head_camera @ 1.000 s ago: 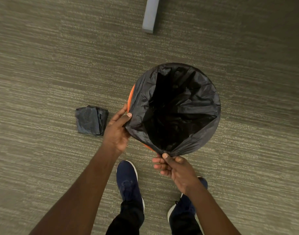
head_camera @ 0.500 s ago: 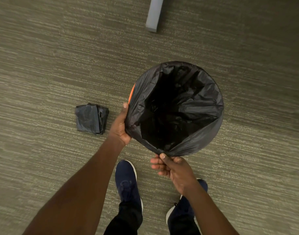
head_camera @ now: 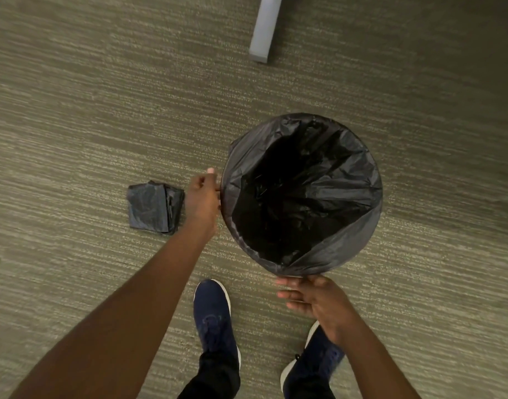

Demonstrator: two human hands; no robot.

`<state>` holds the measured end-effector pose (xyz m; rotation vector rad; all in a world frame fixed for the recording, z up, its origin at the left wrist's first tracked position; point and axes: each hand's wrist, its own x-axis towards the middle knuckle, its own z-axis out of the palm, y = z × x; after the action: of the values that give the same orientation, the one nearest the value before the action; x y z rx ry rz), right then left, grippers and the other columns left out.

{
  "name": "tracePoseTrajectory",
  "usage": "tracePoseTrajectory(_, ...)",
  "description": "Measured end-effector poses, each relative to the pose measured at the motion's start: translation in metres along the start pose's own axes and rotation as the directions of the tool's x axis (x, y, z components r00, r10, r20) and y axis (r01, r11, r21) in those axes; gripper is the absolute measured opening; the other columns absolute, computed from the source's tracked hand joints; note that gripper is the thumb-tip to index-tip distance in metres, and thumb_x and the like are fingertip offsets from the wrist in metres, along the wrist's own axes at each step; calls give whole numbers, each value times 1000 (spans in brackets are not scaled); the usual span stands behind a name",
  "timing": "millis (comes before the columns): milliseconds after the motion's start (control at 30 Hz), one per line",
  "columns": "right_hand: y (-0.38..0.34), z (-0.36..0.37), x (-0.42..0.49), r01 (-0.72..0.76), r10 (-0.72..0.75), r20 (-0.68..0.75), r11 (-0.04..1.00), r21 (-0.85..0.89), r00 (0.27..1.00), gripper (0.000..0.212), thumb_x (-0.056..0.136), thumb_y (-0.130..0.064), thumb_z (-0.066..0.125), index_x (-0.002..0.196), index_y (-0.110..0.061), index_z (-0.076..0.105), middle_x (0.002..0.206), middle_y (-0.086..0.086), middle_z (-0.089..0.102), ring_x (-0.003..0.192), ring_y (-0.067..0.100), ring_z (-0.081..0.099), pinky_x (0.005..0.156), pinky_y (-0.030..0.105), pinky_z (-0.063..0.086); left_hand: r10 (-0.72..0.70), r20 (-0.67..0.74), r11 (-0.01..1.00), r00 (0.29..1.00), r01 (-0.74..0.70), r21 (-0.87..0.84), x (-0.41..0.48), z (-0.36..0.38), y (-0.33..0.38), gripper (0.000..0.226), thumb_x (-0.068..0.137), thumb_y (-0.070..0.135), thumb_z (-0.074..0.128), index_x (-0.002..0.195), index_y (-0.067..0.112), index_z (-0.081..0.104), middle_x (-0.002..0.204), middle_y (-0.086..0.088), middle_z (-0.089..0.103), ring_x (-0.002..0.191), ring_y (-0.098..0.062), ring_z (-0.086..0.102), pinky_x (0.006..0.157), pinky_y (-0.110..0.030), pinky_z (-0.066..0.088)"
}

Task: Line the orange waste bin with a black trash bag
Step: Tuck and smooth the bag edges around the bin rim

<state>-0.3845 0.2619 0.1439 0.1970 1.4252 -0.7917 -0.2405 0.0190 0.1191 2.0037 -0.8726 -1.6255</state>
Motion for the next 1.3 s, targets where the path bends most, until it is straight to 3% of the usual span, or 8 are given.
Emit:
tracePoseTrajectory(67, -11, -12, -4, 117, -48, -297, 968, 222, 954, 21, 107, -11, 36, 117, -4, 54, 80, 0, 81, 68, 15, 77, 58, 26, 61, 215, -75, 973, 974, -207, 106, -18, 1, 14, 35, 100, 54, 45, 107, 23, 60, 98, 6, 67, 87, -9, 63, 70, -25, 48)
tracePoseTrajectory(167, -33, -13, -1, 389, -260, -672, 920, 45, 693, 43, 105, -47, 37, 134, -18, 49, 128, 5, 69, 105, 21, 69, 87, 38, 57, 369, 50, 894, 928, -369, 253, -44, 21, 16, 31, 100, 58, 38, 102, 34, 57, 101, 10, 63, 94, -6, 61, 72, -22, 44)
tracePoseTrajectory(400, -47, 20, 26, 490, -399, -746, 865, -113, 533, 54, 102, -59, 32, 131, -17, 51, 122, -5, 62, 116, 25, 59, 91, 37, 43, 421, -40, 846, 906, -376, 378, -28, 34, 2, 55, 102, 57, 36, 96, 9, 60, 77, 3, 61, 71, -12, 60, 64, -34, 42)
tracePoseTrajectory(567, -44, 5, 23, 398, -184, -699, 904, 155, 691, 73, 100, -67, 23, 150, -19, 46, 150, 8, 52, 138, 28, 48, 99, 30, 37, 296, -10, 924, 955, -284, 258, -34, 20, 0, 58, 103, 61, 31, 131, 19, 60, 93, 26, 54, 85, 15, 50, 72, -10, 37)
tracePoseTrajectory(733, -89, -21, 18, 467, -528, -693, 831, -302, 490, 72, 102, -60, 35, 157, -15, 30, 155, 8, 47, 143, 30, 44, 111, 26, 42, 25, -117, 1000, 993, -25, -4, -83, 24, -33, 71, 94, 66, 49, 149, 21, 40, 129, 9, 56, 113, -11, 59, 90, -28, 45)
tracePoseTrajectory(1000, -82, -13, 26, 266, -511, -665, 857, -441, 545, 26, 107, -29, 39, 105, -5, 49, 89, 4, 55, 88, 31, 54, 73, 33, 31, 170, -115, 952, 979, -133, 275, -108, 38, -73, 46, 92, 5, 57, 133, 14, 37, 116, -7, 65, 99, -20, 68, 84, -26, 52)
tracePoseTrajectory(1133, -70, -22, 2, -13, -273, -501, 869, -494, 821, 39, 103, -47, 44, 96, -10, 53, 97, 9, 64, 90, 33, 62, 84, 46, 51, 314, 88, 878, 945, -324, 352, -78, 1, -60, 41, 89, 5, 58, 124, 17, 42, 103, 13, 63, 88, 13, 62, 70, -2, 45)
tracePoseTrajectory(1300, -107, -18, -41, -158, -37, -169, 209, -965, 985, 80, 72, -92, 31, 79, -19, 64, 71, -2, 70, 75, 26, 71, 75, 40, 59, 357, 273, 744, 894, -448, 496, -39, -15, -27, 41, 88, 11, 60, 123, 25, 44, 94, 22, 59, 80, 12, 55, 65, -4, 38)
